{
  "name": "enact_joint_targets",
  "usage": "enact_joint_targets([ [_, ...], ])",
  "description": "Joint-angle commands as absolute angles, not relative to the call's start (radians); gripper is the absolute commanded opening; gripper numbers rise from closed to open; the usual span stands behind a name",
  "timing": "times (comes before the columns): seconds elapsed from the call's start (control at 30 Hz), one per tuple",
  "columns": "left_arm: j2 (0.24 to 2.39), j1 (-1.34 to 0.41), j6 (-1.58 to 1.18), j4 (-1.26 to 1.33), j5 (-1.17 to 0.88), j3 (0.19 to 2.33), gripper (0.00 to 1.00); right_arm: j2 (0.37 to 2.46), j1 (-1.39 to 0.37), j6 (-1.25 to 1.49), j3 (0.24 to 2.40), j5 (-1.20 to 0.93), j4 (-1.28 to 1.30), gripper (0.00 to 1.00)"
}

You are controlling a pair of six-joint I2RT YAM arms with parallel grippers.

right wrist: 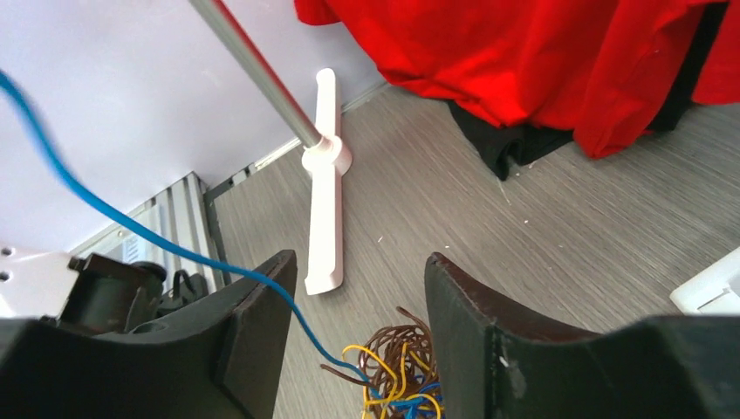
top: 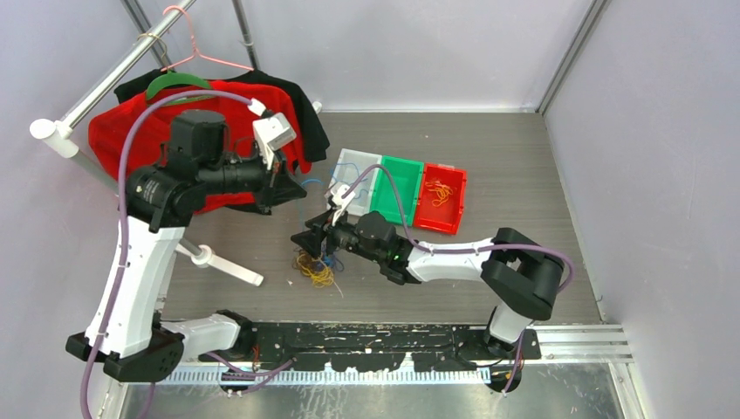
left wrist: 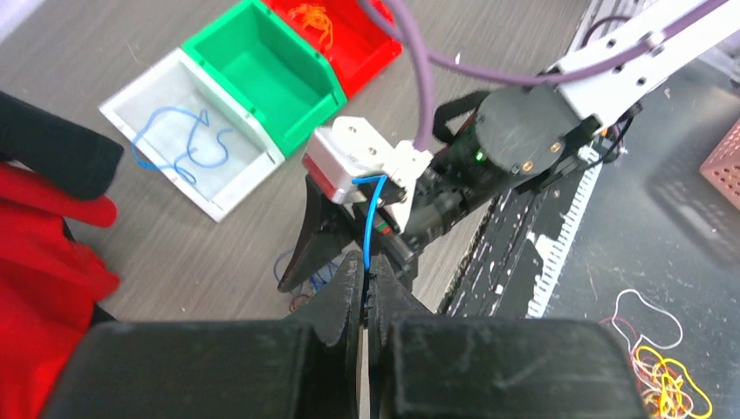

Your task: Untangle the cables

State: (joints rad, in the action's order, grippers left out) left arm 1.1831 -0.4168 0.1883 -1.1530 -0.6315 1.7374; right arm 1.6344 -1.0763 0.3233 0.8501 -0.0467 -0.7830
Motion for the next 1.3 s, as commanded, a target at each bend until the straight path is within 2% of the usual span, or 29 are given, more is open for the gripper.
enact_joint_targets([
  [0.0, 1.186, -0.418, 0.138, -1.121, -0.676, 1.859, 0.00, 1.663, -1.080, 0.343, 0.884, 0.042, -0.905, 0.58],
  [0.2, 1.188, -0.419, 0.100, -1.044, -0.707, 1.990, 0.00, 1.711, -1.080, 0.362, 0.841, 0.054, -0.921, 0.53],
  [0.4, 1.155, -0.419, 0.078, -0.904, -0.694, 2.012, 0.00, 1.733, -1.081, 0.375, 0.719, 0.091, -0.968, 0.52],
  [0.67, 1.083, -0.419, 0.100, -0.552, -0.434, 1.949, 0.00, 1.737, -1.080, 0.375, 0.528, 0.151, -1.051, 0.56],
  [0.9, 1.062, -0.419, 0.132, -0.205, -0.230, 1.948, 0.00, 1.752, -1.084, 0.377, 0.498, 0.152, -1.058, 0.59],
  [1.27, 1.138, -0.419, 0.155, 0.067, -0.126, 2.136, 0.00, 1.764, -1.095, 0.381, 0.475, 0.165, -1.060, 0.61],
])
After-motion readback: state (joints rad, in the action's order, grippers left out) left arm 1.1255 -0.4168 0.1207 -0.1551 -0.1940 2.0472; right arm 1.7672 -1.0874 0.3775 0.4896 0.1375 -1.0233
